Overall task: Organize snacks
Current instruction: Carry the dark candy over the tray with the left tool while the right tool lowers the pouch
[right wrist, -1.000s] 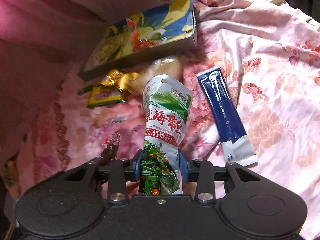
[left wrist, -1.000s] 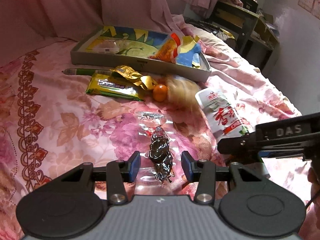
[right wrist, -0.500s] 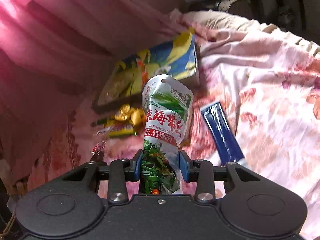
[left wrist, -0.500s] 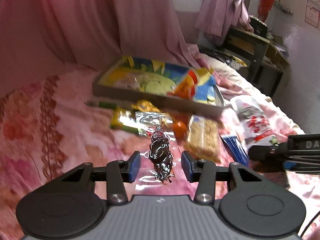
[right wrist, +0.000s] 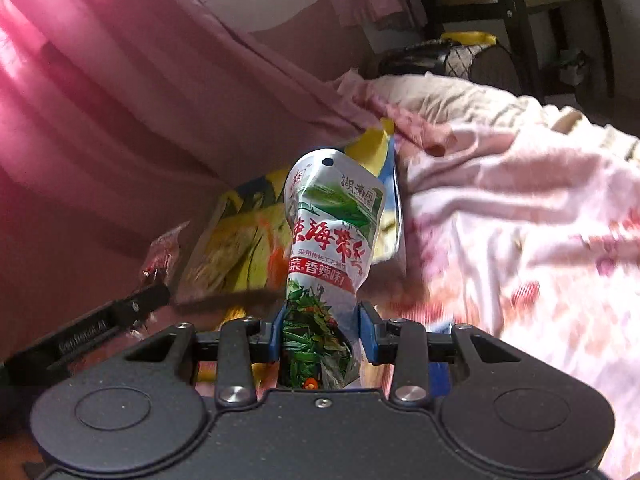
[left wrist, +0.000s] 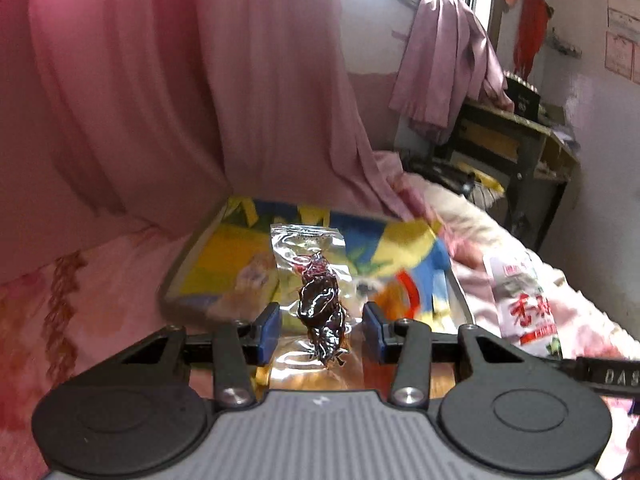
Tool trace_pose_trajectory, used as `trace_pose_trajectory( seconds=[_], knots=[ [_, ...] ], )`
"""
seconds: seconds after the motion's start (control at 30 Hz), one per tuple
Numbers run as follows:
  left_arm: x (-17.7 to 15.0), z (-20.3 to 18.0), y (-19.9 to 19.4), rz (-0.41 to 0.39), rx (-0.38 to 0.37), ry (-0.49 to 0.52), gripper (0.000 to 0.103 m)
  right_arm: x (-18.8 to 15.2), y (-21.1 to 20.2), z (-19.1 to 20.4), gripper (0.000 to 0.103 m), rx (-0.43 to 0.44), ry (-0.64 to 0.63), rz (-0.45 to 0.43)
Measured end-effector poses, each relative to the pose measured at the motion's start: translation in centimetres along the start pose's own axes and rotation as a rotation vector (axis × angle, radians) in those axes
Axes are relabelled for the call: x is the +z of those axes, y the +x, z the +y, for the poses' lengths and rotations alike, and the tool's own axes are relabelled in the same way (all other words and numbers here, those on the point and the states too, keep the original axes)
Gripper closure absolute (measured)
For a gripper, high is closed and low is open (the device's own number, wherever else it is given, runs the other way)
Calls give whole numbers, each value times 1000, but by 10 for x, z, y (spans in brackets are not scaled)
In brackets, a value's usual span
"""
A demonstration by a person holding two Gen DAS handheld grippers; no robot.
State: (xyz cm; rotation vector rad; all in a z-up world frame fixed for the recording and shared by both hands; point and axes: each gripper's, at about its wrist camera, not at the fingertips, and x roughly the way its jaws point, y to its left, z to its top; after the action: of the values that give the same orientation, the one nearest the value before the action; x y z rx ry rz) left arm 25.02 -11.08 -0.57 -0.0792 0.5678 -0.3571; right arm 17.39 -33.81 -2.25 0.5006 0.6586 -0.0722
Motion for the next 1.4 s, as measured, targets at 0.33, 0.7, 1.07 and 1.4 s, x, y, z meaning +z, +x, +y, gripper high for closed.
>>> trace_pose_trajectory(
  seconds=[0.33,0.7,1.07,1.4],
  knots=[
    [5,13,78,-28,-61,-81,55,36,50,-2,64,-1,-63,-185],
    [-8,9,109,6,-108,0,55,39,116,3,64,-101,-152,-120],
    [-15,9,122,82,-84,18,55,30,135,2,60,-122,-169,-75],
    [-15,10,126,108,-68,18,54,29,137,-1,52,-121,-145,-45]
  ],
)
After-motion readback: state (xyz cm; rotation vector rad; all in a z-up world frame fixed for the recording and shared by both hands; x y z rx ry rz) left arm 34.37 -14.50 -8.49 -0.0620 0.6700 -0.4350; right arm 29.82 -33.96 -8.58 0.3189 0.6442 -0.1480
